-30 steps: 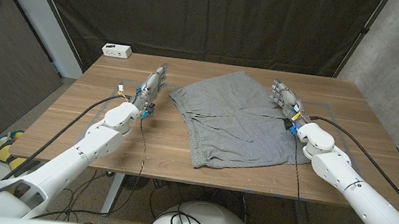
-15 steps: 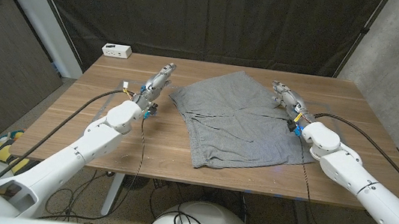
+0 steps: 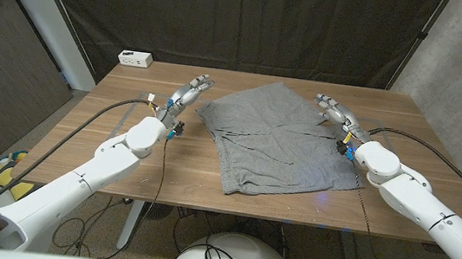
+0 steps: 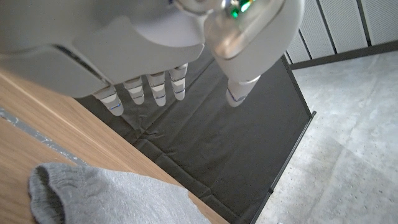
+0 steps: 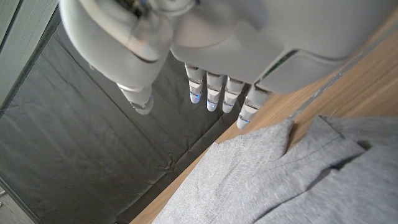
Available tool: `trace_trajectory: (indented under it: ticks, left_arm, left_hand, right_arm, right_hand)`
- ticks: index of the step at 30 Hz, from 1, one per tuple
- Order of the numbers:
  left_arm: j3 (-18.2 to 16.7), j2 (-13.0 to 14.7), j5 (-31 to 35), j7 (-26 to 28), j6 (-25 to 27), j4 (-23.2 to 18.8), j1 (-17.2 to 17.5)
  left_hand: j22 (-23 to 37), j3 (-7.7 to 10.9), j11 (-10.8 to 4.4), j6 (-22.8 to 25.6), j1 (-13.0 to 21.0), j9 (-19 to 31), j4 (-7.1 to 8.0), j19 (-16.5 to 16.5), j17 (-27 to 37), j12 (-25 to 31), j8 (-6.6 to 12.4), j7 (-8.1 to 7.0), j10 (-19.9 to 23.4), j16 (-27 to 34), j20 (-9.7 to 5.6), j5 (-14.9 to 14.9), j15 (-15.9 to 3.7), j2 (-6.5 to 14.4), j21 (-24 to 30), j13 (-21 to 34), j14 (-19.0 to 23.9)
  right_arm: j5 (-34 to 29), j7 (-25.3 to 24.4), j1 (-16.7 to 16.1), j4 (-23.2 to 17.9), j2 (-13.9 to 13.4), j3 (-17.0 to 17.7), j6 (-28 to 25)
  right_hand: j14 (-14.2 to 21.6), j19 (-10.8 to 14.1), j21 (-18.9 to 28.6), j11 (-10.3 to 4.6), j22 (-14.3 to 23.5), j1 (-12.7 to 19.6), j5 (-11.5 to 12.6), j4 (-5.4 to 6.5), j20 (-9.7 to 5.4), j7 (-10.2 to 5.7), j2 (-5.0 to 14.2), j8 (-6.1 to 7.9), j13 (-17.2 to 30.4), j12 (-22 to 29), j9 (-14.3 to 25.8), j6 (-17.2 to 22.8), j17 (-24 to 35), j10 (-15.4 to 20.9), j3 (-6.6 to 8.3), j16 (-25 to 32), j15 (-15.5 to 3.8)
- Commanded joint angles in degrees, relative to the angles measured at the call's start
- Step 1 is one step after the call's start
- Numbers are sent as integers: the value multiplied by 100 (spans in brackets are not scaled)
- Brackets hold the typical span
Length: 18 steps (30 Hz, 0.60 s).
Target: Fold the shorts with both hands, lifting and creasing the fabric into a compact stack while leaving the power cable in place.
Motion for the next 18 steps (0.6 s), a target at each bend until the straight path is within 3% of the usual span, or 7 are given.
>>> trace_trajectory:
  ticks: [1, 7, 18]
  left_arm:
    - [-17, 319, 671, 286, 460, -708, 273]
    - [-25, 442, 954, 341, 709, -1003, 382]
    - [3, 550, 1392, 444, 1121, -1468, 584]
  left_hand:
    - [8, 27, 8, 103, 133, 16, -128, 8, 14, 58, 35, -8, 174, 21, 4, -31, 6, -27, -16, 6, 94]
    - [7, 8, -3, 176, 224, 19, -256, -28, 17, 85, 21, -2, 345, 5, 2, -50, 3, -130, -47, 9, 95]
    - [6, -10, -55, 384, 355, 23, -406, -5, 19, 102, 45, 62, 545, 0, 7, -48, 22, -237, -61, 14, 114]
  right_arm:
    - [-376, -296, -322, -641, -396, 141, -434]
    - [-486, -378, -558, -912, -601, 255, -588]
    - [-672, -679, -1099, -1499, -955, 567, -1030]
  right_hand:
    - [77, 84, 61, -29, 17, 146, -44, -83, 6, 12, -14, 12, 27, -2, 7, 45, 20, 36, 35, 8, -7]
    - [104, 108, 62, -37, 17, 255, -76, -182, -4, 11, -45, 21, 28, 0, 8, 75, 20, 67, 75, 8, -22]
    - [126, 117, 58, -43, 20, 254, -130, -227, -28, 5, -150, 34, 31, 3, 11, 149, 26, 111, 28, 6, -38]
